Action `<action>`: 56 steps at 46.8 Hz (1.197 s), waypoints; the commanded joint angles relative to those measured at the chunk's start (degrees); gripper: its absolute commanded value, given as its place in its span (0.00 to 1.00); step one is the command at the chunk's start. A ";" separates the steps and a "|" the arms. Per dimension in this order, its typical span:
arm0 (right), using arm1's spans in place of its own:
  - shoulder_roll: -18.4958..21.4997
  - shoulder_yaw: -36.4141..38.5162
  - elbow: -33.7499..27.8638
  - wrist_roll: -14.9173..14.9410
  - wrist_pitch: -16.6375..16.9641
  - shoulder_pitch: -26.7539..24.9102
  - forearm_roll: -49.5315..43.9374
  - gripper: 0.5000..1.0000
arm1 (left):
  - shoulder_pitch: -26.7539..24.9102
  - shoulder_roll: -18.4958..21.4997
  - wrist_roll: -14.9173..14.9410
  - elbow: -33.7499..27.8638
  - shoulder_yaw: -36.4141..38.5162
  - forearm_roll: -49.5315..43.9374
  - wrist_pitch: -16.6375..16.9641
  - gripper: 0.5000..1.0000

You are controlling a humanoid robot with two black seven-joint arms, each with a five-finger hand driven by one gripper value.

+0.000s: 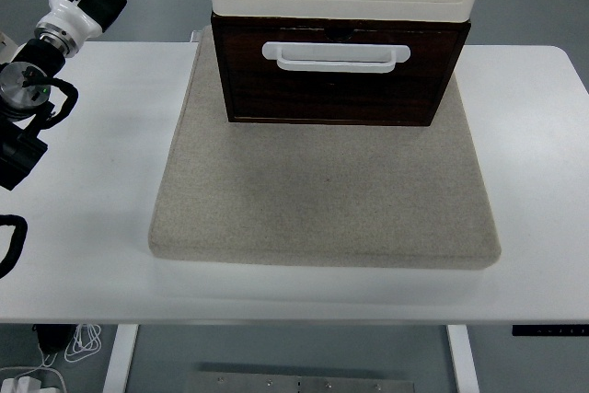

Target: Open the drawer under the combination cabinet

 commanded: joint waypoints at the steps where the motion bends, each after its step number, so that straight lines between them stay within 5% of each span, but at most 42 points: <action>1: 0.00 0.00 0.00 0.01 0.00 0.00 0.00 0.86 | 0.64 2.89 -0.07 -4.26 1.61 0.75 0.08 1.00; 18: 0.00 0.00 0.00 0.01 0.00 0.00 0.00 0.86 | 5.30 17.31 0.01 -26.59 5.83 1.98 0.44 1.00; 45: 0.00 0.00 0.00 0.01 0.00 0.00 0.00 0.86 | 8.02 35.76 -0.07 -49.09 8.99 2.69 -3.52 1.00; 56: 0.00 0.00 0.00 0.01 0.00 0.00 0.00 0.86 | 7.85 40.43 -0.07 -55.86 11.28 4.88 -6.06 1.00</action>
